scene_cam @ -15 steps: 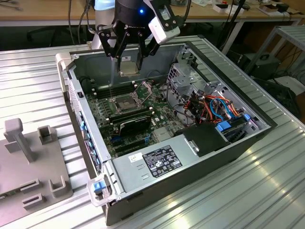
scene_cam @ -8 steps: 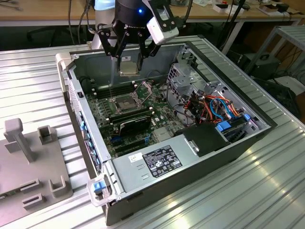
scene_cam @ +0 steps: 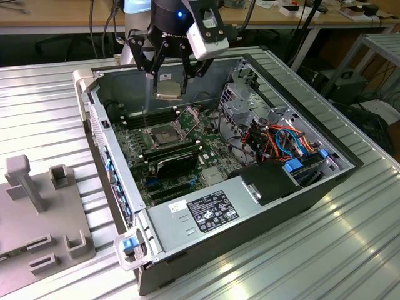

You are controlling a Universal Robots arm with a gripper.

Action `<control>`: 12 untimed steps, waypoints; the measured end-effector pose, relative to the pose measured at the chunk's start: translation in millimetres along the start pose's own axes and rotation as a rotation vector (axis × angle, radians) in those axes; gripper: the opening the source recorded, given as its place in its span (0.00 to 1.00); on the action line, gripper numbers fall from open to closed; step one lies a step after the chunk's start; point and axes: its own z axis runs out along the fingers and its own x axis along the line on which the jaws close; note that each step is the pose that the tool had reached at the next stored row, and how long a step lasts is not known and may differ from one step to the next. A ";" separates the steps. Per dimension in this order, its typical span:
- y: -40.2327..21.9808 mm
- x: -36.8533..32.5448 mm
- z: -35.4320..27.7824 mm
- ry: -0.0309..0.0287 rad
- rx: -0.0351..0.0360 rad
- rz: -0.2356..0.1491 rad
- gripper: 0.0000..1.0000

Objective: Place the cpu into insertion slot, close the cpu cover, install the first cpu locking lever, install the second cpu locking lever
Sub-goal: 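Place the cpu into insertion slot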

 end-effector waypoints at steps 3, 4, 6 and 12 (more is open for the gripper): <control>0.0 0.0 0.0 -0.0001 0.0001 0.002 0.54; 0.0 0.0 0.0 -0.0001 0.0001 0.002 0.54; 0.0 0.0 0.0 -0.0002 0.0002 0.002 0.54; 0.0 0.1 1.7 -0.0030 0.0015 0.064 0.54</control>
